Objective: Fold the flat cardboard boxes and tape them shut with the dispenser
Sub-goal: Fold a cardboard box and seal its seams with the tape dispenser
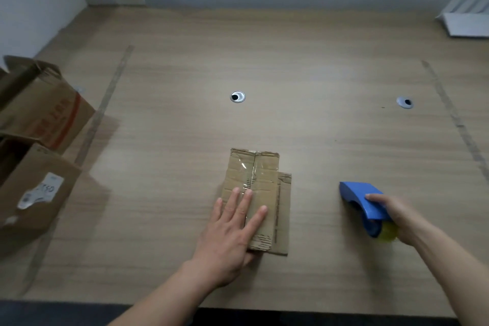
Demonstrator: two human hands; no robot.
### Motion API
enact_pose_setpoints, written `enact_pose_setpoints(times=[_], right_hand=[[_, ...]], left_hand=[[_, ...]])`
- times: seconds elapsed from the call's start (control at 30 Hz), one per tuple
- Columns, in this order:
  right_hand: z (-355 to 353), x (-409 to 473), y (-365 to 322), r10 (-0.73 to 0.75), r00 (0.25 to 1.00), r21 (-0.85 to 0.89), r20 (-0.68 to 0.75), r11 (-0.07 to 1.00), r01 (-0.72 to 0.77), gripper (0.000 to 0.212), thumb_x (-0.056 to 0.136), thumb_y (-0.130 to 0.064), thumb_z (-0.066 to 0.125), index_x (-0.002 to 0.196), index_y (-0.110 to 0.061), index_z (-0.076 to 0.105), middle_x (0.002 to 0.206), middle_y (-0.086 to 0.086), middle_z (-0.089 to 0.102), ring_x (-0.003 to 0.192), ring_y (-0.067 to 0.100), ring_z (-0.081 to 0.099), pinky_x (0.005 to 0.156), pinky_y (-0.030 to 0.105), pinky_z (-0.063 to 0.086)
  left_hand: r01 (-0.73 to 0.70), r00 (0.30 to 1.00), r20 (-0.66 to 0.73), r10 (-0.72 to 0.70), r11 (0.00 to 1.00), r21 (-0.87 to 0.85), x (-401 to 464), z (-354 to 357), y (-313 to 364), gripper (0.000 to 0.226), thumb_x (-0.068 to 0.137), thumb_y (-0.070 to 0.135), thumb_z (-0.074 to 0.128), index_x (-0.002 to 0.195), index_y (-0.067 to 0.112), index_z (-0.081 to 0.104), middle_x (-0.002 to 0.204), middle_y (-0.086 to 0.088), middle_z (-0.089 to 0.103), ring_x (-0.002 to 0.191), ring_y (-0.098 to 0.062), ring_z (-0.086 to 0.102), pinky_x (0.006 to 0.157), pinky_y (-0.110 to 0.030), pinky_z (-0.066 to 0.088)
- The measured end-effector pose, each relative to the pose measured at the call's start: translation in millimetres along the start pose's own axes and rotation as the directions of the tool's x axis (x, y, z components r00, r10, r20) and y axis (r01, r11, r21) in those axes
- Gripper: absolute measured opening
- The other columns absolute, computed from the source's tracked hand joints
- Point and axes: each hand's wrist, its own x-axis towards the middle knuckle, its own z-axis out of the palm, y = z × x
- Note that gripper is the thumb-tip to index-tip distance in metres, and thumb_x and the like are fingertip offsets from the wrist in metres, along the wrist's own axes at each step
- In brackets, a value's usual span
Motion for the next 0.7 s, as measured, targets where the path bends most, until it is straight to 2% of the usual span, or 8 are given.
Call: enact_pose_setpoints(times=[0.17,0.33,0.43,0.5,0.6,0.7], right_hand=[[-4.5,-2.9,11.0,-0.023,0.999,-0.004,-0.026,1.0,0.023,0.037,0.074,-0.016,0.084,0.099,0.005,0.068,0.092,0.022,0.069,0.068,0.032,0.061,0.06,0.036,0.048],[-5.1,-17.5,12.7,-0.07,0.997,-0.1,-0.044,0.993,0.066,0.019,0.083,-0.007,0.078,0.082,0.002,0.061,0.077,0.012,0.058,0.062,0.031,0.054,0.053,0.034,0.043],[-7.2,-21.4,13.7,-0.068,0.996,-0.148,-0.05,0.987,0.06,0.026,0.082,-0.011,0.079,0.096,0.004,0.063,0.081,0.011,0.058,0.068,0.031,0.055,0.058,0.036,0.044],[-8.2,-20.0,16.6,-0.075,0.996,-0.174,-0.054,0.983,0.065,0.03,0.082,-0.013,0.08,0.101,0.004,0.064,0.083,0.01,0.058,0.07,0.029,0.055,0.059,0.037,0.043],[-7.8,-18.7,20.7,-0.123,0.991,-0.189,-0.046,0.976,0.112,0.038,0.083,-0.021,0.081,0.108,0.002,0.066,0.1,0.015,0.063,0.076,0.029,0.057,0.06,0.036,0.043],[-9.5,-21.2,22.0,-0.123,0.99,-0.182,-0.066,0.977,0.109,0.053,0.085,-0.035,0.079,0.125,-0.004,0.064,0.128,0.015,0.06,0.102,0.034,0.055,0.08,0.04,0.043]], left_hand=[[0.011,1.0,0.004,-0.011,1.0,-0.009,1.0,0.6,1.8,0.106,0.063,0.061,0.07,0.154,0.026,0.028,0.161,-0.017,0.024,0.148,-0.037,0.014,0.109,-0.056,0.018],[0.012,1.0,-0.01,-0.012,1.0,-0.011,1.2,-1.0,1.2,0.102,0.067,0.063,0.061,0.155,0.027,0.025,0.161,-0.016,0.023,0.149,-0.037,0.012,0.111,-0.056,0.015],[0.011,1.0,-0.014,-0.011,1.0,-0.021,1.1,-0.4,0.8,0.101,0.068,0.064,0.058,0.155,0.027,0.026,0.161,-0.016,0.023,0.149,-0.037,0.012,0.112,-0.056,0.016],[0.014,1.0,-0.002,-0.014,0.999,-0.031,0.9,-0.6,1.1,0.099,0.068,0.065,0.056,0.155,0.027,0.026,0.161,-0.016,0.024,0.148,-0.037,0.013,0.115,-0.058,0.022],[0.025,1.0,0.007,-0.024,0.999,-0.043,1.1,-2.8,1.6,0.096,0.069,0.067,0.052,0.154,0.027,0.029,0.161,-0.016,0.025,0.148,-0.037,0.017,0.111,-0.059,0.032],[0.021,1.0,0.015,-0.02,0.998,-0.054,1.0,-2.0,1.5,0.099,0.07,0.074,0.052,0.154,0.029,0.028,0.162,-0.015,0.023,0.149,-0.036,0.014,0.114,-0.058,0.026]])
